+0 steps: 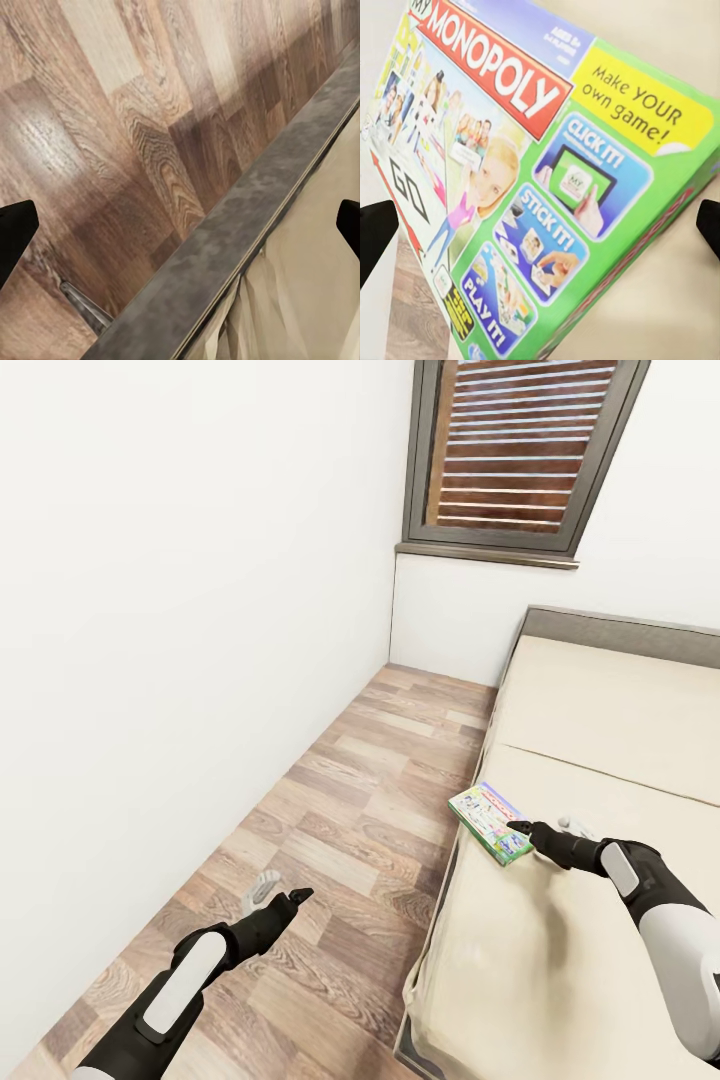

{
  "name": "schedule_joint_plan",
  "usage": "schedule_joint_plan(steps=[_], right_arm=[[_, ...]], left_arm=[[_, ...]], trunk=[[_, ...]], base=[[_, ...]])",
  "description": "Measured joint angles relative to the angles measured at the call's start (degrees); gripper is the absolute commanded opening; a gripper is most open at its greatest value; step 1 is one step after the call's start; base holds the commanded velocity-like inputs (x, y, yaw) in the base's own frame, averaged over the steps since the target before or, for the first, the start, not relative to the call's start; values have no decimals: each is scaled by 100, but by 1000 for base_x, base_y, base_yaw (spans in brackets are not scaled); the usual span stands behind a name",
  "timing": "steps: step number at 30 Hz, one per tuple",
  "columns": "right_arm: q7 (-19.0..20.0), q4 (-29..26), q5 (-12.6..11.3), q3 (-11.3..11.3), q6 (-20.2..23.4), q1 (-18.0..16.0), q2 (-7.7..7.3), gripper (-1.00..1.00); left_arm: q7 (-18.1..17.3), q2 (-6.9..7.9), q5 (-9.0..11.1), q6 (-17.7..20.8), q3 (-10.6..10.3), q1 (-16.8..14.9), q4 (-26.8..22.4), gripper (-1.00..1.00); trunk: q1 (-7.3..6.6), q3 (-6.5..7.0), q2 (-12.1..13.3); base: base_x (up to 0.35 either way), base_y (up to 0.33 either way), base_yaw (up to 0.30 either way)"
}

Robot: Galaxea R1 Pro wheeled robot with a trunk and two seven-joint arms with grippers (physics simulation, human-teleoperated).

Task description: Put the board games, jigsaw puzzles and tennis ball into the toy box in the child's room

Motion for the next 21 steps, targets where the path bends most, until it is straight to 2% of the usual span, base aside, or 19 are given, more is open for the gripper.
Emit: schedule_joint_plan(steps=[21], right_arm=[[-15, -5, -15, -19, -11, -1, -35, 100]], left_arm=[[-1, 0, -6, 0, 0, 0, 0, 100]], trunk=[[0, 0, 0]], base=[[0, 0, 0]])
